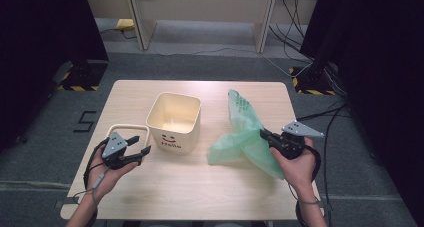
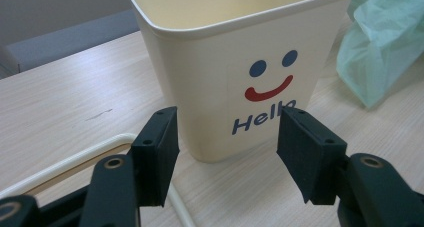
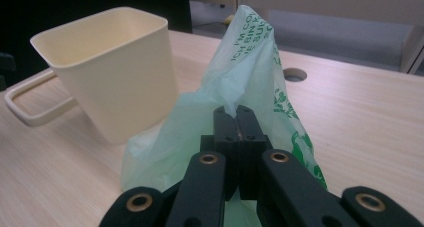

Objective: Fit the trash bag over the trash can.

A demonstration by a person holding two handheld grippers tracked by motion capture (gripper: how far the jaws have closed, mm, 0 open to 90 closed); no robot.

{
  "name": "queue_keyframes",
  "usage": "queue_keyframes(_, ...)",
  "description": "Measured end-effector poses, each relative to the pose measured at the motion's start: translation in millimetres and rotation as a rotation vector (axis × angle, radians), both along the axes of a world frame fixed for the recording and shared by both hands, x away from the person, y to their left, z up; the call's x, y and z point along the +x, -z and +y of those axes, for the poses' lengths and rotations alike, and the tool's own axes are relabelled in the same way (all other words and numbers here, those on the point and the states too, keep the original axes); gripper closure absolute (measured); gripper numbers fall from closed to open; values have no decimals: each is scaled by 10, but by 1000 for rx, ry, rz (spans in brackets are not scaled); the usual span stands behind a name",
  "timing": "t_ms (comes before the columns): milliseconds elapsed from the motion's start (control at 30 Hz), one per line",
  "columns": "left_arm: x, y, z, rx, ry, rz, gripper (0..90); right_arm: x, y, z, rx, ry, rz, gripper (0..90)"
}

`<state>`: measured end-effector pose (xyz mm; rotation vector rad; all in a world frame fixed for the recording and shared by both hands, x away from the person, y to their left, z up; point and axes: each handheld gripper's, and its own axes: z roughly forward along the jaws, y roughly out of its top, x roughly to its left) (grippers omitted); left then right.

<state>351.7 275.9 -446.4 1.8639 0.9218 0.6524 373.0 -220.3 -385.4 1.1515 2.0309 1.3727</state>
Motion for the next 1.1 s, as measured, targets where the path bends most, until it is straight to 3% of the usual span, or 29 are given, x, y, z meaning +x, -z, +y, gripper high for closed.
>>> queue_keyframes(467, -15, 14, -19, -17, -10, 6, 412, 100, -207, 165, 62, 31, -90, 900)
queue_keyframes(1100, -18, -47, -63, -39, -7, -10, 409, 184, -326, 271, 106, 59, -146, 900)
